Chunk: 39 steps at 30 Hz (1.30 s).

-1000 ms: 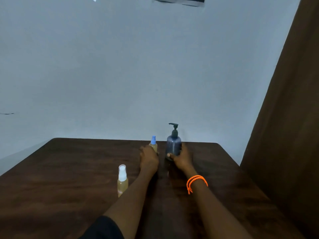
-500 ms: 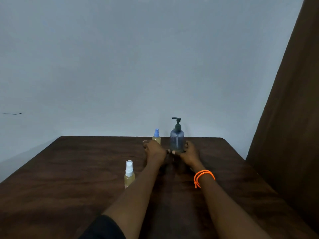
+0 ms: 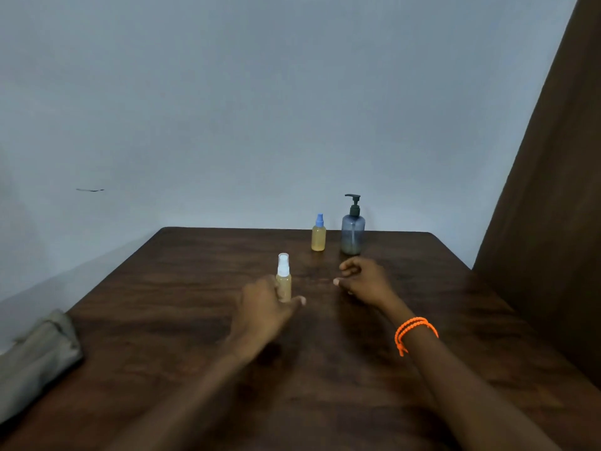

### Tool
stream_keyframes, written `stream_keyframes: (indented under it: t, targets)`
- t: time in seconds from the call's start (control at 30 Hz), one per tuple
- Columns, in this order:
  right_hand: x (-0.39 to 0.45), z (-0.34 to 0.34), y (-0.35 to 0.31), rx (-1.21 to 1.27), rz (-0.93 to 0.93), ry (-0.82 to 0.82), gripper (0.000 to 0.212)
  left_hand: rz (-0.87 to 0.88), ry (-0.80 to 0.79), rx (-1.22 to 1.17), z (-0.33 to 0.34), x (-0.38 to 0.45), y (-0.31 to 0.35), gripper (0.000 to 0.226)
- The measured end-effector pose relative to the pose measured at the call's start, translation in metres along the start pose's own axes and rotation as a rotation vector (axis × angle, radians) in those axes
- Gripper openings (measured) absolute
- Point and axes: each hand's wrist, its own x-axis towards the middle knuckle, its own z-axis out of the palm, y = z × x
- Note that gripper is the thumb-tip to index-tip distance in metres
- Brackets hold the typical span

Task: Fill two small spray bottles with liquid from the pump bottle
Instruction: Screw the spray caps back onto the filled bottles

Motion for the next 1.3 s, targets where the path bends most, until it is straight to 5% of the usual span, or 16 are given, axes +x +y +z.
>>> stream_keyframes:
  t: [0.17, 0.27, 0.57, 0.8, 1.3]
  targets:
    - [-0.021, 0.041, -0.041, -0.020, -0.197, -0.241, 0.049, -0.071, 0.008, -0.160, -0.001, 0.041, -0.021, 0.065]
    - [-0.022, 0.061, -0.052, -0.075, -0.258, -0.269, 0.043, -0.011, -0.049, -0.164, 0.011, 0.056, -0.026, 0.039]
    - [0.012, 0.088, -0.044, 0.082, -0.077, -0.111, 0.016, 0.014, -0.034, -0.188, 0.038, 0.105, -0.020, 0.018]
    - [0.074, 0.107, -0.041, 0.058, -0.020, 0.071, 0.028, 0.010, -0.071, -0.210, 0.060, 0.179, -0.012, 0.019]
    - [0.113, 0.123, -0.028, -0.071, -0.042, 0.097, 0.017, -0.027, -0.044, -0.201, 0.080, 0.226, -0.025, 0.026]
